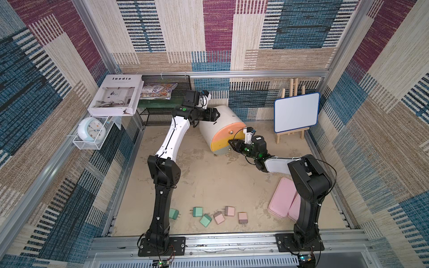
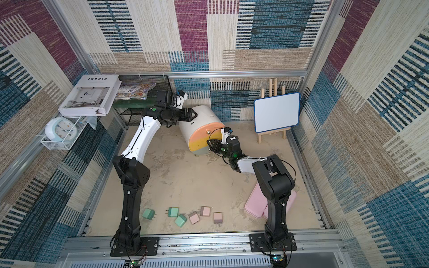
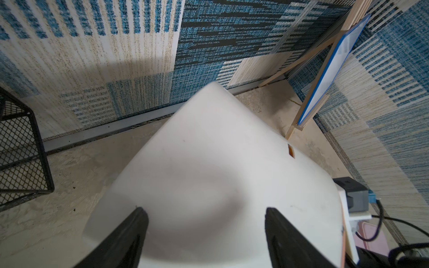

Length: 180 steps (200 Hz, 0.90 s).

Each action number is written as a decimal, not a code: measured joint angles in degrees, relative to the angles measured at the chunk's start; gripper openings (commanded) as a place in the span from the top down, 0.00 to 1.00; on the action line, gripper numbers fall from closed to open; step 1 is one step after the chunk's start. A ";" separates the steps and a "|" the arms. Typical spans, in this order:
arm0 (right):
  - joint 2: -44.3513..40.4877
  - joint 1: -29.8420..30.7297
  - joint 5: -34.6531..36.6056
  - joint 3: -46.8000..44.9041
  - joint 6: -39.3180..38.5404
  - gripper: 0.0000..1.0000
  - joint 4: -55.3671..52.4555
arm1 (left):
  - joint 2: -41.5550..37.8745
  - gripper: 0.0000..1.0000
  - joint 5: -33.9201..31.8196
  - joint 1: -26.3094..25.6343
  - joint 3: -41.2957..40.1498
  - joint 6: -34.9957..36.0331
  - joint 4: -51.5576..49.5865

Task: Place the plugs into the drawer by color
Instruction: Open the drawer in the storage box.

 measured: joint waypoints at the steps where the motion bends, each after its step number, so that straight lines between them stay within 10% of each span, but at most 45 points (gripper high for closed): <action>1: 0.00 0.00 0.00 0.00 0.00 0.69 0.00 | 0.00 0.16 -0.02 0.00 0.00 0.00 0.00; 180: -5.35 0.31 -0.57 -3.52 -0.87 0.85 -3.98 | 0.74 0.16 -2.56 0.44 -0.70 0.79 1.68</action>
